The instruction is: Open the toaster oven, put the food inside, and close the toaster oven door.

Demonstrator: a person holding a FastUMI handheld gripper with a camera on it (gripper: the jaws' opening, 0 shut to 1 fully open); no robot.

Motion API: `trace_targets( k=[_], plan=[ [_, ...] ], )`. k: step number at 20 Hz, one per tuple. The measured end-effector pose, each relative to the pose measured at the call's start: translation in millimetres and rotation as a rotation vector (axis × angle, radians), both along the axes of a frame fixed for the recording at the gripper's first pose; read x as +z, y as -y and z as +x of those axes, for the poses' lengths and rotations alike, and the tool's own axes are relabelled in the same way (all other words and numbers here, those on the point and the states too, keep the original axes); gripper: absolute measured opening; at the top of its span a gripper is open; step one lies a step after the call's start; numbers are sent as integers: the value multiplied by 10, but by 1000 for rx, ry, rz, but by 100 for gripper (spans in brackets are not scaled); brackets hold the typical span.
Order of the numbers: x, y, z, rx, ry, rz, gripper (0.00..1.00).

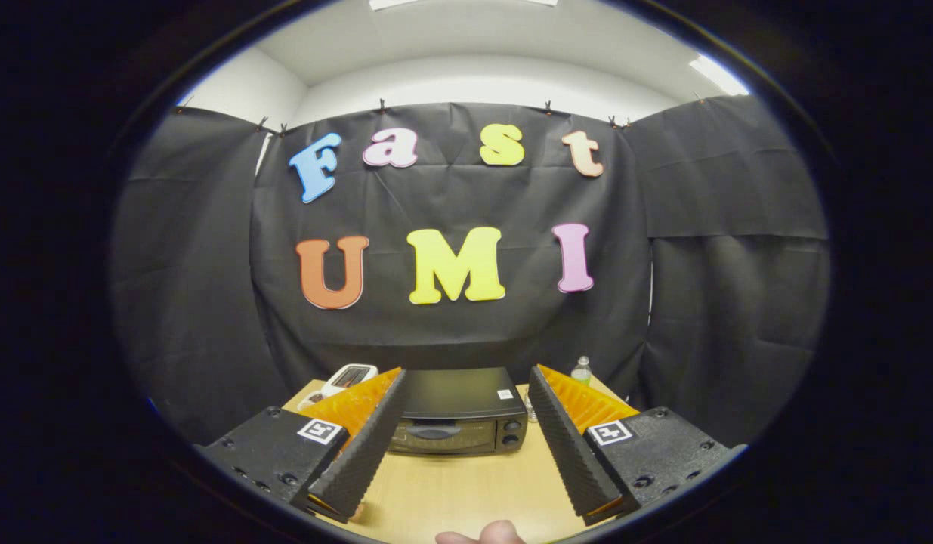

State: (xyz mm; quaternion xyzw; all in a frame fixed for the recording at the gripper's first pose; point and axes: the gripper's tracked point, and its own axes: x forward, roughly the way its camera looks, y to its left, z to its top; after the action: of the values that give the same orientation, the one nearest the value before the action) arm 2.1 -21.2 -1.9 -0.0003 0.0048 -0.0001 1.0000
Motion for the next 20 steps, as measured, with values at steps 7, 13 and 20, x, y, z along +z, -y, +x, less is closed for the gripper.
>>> trace_targets(
  k=[7,13,20],
  plan=[
    [-56,46,42,7,-9,14,100],
    [-104,68,123,14,-20,24,100],
    [-192,39,343,28,-32,28,100]
  ],
)
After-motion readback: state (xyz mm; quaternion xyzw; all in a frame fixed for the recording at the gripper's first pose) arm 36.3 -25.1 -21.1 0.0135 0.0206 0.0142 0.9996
